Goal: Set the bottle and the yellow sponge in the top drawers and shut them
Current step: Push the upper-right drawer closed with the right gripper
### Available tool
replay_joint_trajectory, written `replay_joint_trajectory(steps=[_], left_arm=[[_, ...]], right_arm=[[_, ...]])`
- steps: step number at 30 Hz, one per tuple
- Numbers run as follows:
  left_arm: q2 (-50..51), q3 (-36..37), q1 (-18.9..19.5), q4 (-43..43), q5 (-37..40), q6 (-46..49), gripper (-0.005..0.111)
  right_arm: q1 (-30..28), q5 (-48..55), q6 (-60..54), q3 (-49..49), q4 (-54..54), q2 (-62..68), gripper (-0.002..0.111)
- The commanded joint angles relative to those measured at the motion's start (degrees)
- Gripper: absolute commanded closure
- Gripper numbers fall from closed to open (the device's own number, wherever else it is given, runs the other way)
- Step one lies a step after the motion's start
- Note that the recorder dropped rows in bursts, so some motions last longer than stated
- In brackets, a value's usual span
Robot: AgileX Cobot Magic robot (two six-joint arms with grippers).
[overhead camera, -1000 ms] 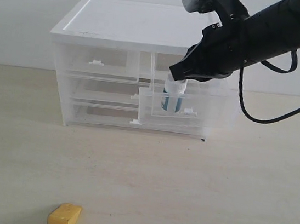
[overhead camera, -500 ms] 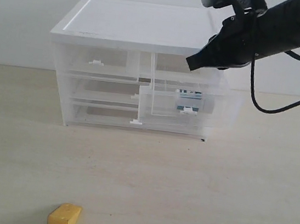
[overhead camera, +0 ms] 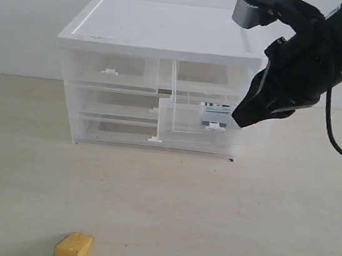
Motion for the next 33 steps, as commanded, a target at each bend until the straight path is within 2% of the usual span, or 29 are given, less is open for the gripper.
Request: replay_joint_trajectory(steps=[1, 7, 14, 25, 33], left_arm=[[-0.2, 0.2, 0.2, -0.2, 0.0, 0.5, 0.103], [-0.2, 0.2, 0.2, -0.2, 0.0, 0.5, 0.103], [-0.2, 0.2, 0.2, -0.2, 0.0, 0.5, 0.103], [-0.2, 0.2, 0.2, -0.2, 0.0, 0.5, 0.103], [-0.2, 0.2, 0.2, -0.2, 0.0, 0.5, 0.103]], right_arm=[[2.5, 2.4, -0.7, 0.0, -0.1, 1.8, 0.108], [6.3, -3.2, 3.5, 0.0, -6.8, 6.5, 0.108], [6.3, -13.4, 7.4, 0.0, -7.4, 7.2, 0.108], [6.3, -23.5, 7.5, 0.0, -7.6, 10.6, 0.108], [6.3, -35.7, 7.5, 0.0, -8.6, 11.5, 0.108]])
